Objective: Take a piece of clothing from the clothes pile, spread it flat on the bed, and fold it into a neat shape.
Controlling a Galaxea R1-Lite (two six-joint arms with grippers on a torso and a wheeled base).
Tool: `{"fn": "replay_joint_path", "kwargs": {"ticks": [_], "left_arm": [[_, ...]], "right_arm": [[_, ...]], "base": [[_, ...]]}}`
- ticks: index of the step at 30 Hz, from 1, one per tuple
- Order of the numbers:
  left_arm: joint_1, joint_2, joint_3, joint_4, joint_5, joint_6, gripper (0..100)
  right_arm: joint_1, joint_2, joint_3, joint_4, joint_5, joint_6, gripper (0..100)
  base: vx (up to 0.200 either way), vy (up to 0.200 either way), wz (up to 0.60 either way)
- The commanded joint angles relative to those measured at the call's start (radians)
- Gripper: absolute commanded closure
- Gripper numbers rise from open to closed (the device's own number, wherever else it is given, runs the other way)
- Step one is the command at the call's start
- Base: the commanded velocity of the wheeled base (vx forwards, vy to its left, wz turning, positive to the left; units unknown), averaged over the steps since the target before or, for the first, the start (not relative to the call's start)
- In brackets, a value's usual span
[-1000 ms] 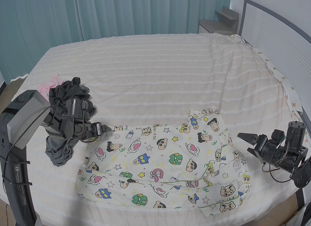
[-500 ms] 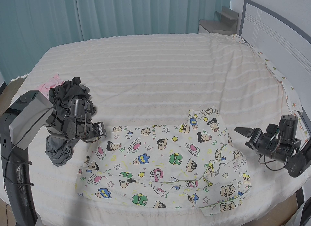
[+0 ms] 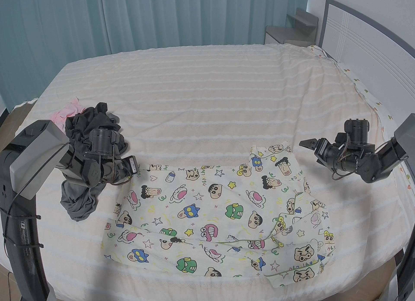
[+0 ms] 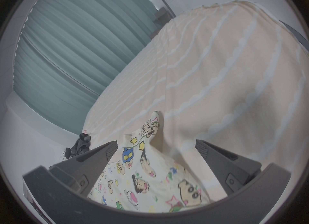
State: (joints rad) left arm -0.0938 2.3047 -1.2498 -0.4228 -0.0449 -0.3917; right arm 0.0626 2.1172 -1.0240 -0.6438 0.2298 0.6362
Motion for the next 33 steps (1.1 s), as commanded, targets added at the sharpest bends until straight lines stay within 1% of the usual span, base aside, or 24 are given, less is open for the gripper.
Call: {"fn": "replay_joint_path", "kwargs": {"ticks": [1, 4, 7, 8, 11, 14, 19, 20, 29, 33], "left_arm": [[-0.001, -0.044, 0.026, -0.017, 0.014, -0.016, 100], [-0.009, -0.044, 0.032, -0.019, 0.013, -0.016, 100], [-0.015, -0.044, 0.036, -0.021, 0.013, -0.016, 100], [-0.02, -0.042, 0.036, -0.021, 0.013, -0.018, 100], [-0.032, -0.041, 0.038, -0.022, 0.011, -0.018, 100], [-0.043, -0.039, 0.038, -0.022, 0.013, -0.018, 100], [-0.044, -0.041, 0.035, -0.024, 0.013, -0.018, 100], [-0.046, -0.041, 0.035, -0.024, 0.013, -0.018, 100], [-0.044, -0.067, 0.044, -0.017, 0.014, -0.018, 100], [-0.044, -0.082, 0.055, -0.017, 0.023, -0.016, 100]], "right_arm": [[0.043, 0.231, -0.278, 0.182, 0.002, -0.044, 0], [0.066, 0.277, -0.375, 0.225, 0.002, -0.044, 0], [0.077, 0.296, -0.455, 0.305, 0.002, -0.044, 0], [0.089, 0.305, -0.508, 0.357, 0.002, -0.044, 0], [0.103, 0.336, -0.587, 0.426, -0.003, -0.044, 0], [0.109, 0.351, -0.633, 0.472, -0.003, -0.041, 0], [0.114, 0.354, -0.637, 0.486, 0.0, -0.043, 0], [0.115, 0.357, -0.637, 0.49, 0.0, -0.043, 100], [0.103, 0.348, -0.64, 0.489, 0.003, -0.029, 100], [0.091, 0.299, -0.611, 0.492, 0.005, -0.023, 100]], "base": [[0.0, 0.0, 0.0], [0.0, 0.0, 0.0], [0.0, 0.0, 0.0], [0.0, 0.0, 0.0], [0.0, 0.0, 0.0], [0.0, 0.0, 0.0], [0.0, 0.0, 0.0], [0.0, 0.0, 0.0], [0.0, 0.0, 0.0], [0.0, 0.0, 0.0]]}}
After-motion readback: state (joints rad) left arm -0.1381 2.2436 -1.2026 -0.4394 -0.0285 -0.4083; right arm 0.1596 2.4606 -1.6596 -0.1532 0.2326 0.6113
